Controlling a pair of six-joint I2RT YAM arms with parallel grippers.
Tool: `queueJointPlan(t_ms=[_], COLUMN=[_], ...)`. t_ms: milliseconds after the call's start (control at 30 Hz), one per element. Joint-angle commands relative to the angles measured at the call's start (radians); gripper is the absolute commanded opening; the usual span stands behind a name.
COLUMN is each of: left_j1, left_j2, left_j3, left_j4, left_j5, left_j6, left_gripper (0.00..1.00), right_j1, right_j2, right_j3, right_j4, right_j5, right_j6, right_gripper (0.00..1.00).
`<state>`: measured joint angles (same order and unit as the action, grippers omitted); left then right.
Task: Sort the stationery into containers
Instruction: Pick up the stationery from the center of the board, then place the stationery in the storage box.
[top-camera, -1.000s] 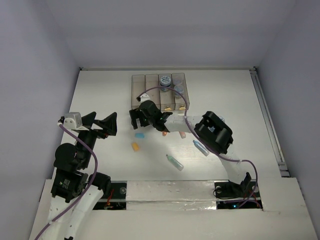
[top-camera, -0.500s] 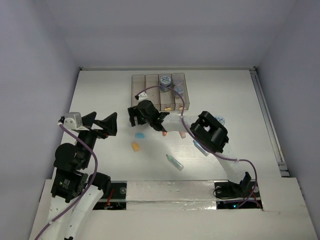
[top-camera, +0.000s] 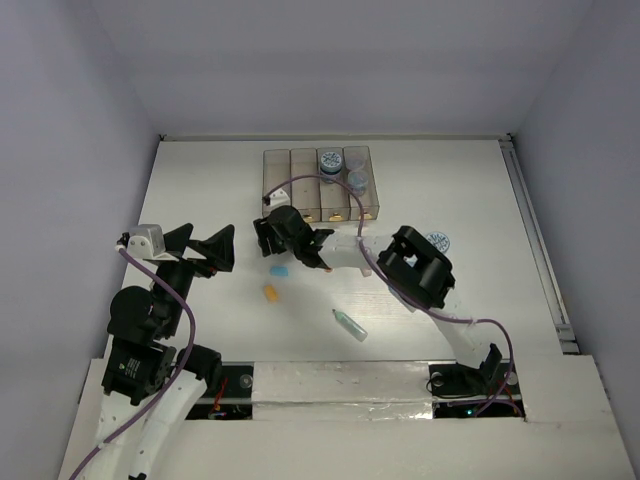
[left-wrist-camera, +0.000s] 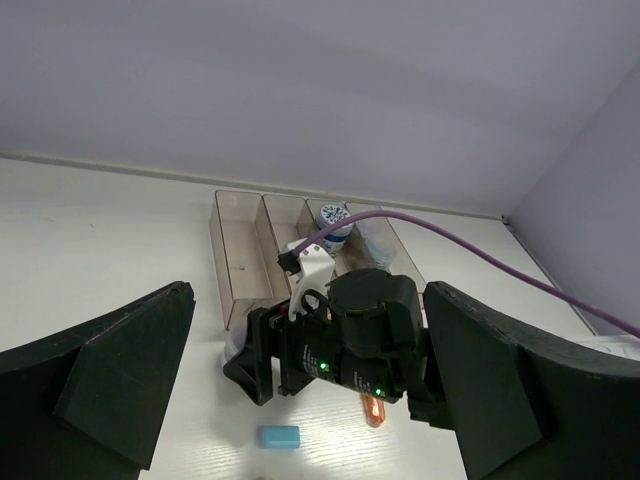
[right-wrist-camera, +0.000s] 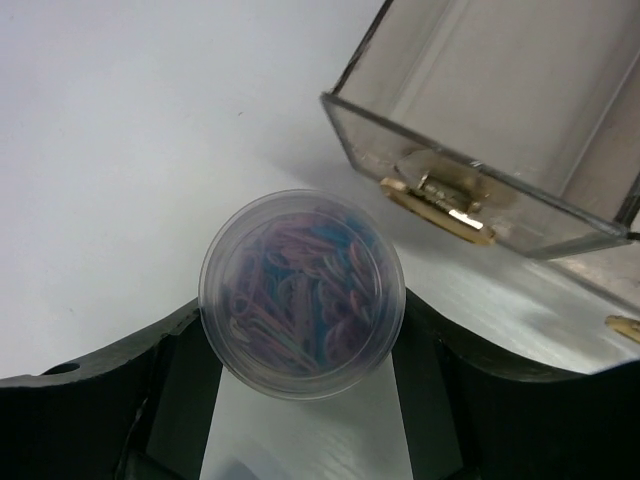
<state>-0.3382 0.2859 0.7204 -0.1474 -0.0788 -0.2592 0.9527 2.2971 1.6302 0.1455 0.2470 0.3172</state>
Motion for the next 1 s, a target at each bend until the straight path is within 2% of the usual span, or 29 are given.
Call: queueJointPlan(t_ms=[0,200,333,600,833,967], left_j1=[0.007,0.007,0.007,0.007,0.007,0.007], left_j2=[0.015,0.016,0.015,0.010,0.021,0.029], left_j3=[0.022,0.020,0.019,0.017,0.019,0.019], left_j4=[0.049,0.051,0.051,0.052,0.052,0.054], left_j5=[0.016,0.019,0.020,0.022,0.020,0.022], left_j6=[0.006,0.008,0.005,0.005,0.005,0.005], left_gripper=[0.99,0.99,0.99,0.99,0.99,0.99], right_j1=[0.032,0.032,0.006,-0.271,-0.393,-0.442], right_j2=[-0.088,-0.247,-0.361,-0.525,-0.545,-0.525], right_j3=[0.011,-0.072,-0.095,-0.234,-0.288,-0.302], right_j4=[0.043,0.042,-0.004,-0.072,-0.130,-0.130], right_j5=[0.015,-0.055,-0.035,-0.084,-0.038,-0.069], right_j6=[-0.030,-0.043,-0.092,-0.053,-0.092,-0.089], right_gripper=[0.55,0.54,0.54,0.54,0.54,0.54])
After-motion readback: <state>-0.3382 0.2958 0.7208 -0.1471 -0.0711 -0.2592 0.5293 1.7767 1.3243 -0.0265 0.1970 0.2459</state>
